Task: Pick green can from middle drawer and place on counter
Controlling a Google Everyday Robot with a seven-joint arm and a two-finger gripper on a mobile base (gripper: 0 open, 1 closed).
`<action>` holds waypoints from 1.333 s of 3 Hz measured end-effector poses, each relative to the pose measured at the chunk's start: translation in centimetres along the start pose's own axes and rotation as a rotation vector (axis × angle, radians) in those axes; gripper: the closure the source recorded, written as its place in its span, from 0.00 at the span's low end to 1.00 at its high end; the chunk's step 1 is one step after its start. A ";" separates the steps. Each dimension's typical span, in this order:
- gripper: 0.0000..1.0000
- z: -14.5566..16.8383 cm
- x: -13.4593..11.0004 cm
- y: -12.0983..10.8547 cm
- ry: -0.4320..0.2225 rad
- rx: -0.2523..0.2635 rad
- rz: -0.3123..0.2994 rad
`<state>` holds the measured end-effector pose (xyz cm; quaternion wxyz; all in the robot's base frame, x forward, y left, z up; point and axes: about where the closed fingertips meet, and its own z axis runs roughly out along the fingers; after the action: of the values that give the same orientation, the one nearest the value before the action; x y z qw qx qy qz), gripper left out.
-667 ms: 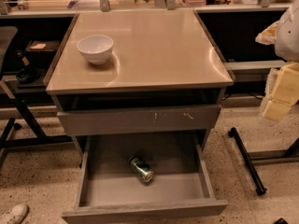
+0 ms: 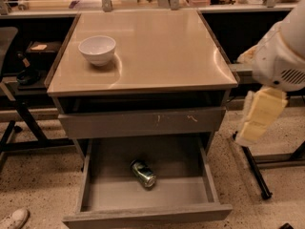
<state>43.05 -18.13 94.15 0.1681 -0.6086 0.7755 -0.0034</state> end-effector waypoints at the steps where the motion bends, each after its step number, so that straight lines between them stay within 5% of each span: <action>1: 0.00 4.9 -2.8 2.2 -0.017 -0.067 -0.031; 2: 0.00 4.9 -2.8 2.2 -0.017 -0.067 -0.031; 3: 0.00 8.5 -4.2 3.9 -0.038 -0.107 0.011; 4: 0.00 15.5 -7.0 5.8 -0.067 -0.163 0.079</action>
Offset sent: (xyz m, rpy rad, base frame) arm 0.0003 0.0357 -0.0360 0.0220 0.0448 0.0412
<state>43.06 -6.92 80.14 0.1436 -0.5888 0.7907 0.0868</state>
